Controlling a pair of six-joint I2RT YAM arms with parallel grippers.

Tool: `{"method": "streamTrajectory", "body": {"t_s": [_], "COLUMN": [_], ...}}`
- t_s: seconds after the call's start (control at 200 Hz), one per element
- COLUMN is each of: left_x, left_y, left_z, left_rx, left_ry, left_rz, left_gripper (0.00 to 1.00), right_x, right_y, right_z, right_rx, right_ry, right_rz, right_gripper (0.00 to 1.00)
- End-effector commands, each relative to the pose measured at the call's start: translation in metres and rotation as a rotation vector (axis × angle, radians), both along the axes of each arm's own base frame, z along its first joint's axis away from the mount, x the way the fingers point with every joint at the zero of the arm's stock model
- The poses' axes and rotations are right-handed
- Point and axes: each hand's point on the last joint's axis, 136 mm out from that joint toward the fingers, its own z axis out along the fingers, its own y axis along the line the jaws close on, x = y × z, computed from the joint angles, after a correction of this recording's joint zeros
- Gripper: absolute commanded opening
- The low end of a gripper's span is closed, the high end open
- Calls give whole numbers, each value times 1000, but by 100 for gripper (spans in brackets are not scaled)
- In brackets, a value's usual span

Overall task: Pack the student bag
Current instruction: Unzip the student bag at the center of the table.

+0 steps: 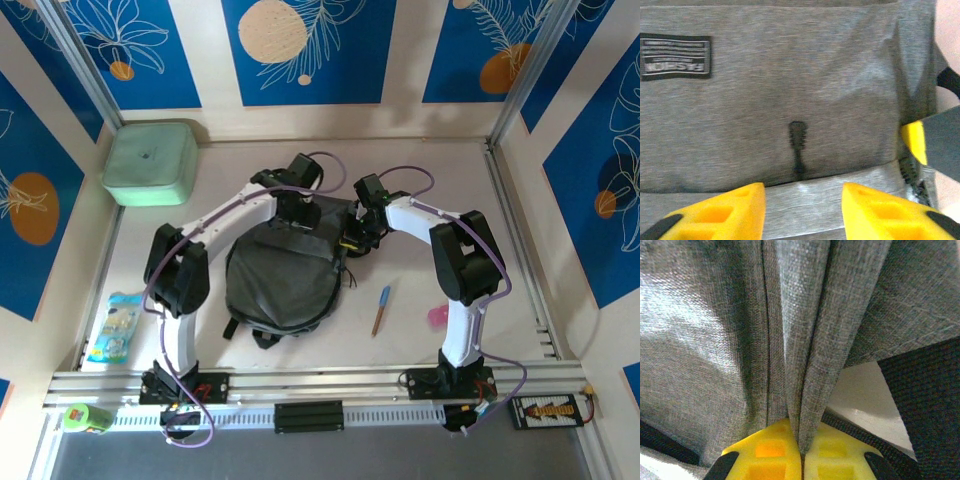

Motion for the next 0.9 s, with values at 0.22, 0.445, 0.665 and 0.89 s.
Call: {"method": "streamTrajectory", "body": {"t_s": [0.22, 0.445, 0.665, 0.89], "left_x": [19, 21, 9, 9], "left_y": [-4, -2, 3, 4], "left_z": [-35, -54, -73, -83], "left_rx": [153, 204, 234, 254], "left_ry": [-11, 22, 94, 112], "left_rz": [21, 20, 17, 17], "left_gripper": [49, 34, 32, 23], "right_x": [-8, -8, -8, -8], "right_y": [-10, -10, -10, -10], "right_z": [-12, -12, -12, -11], "right_rx": [-55, -53, -54, -54], "right_ry": [33, 34, 34, 31], "right_rz": [-6, -7, -10, -10], "right_gripper": [2, 2, 2, 1]}}
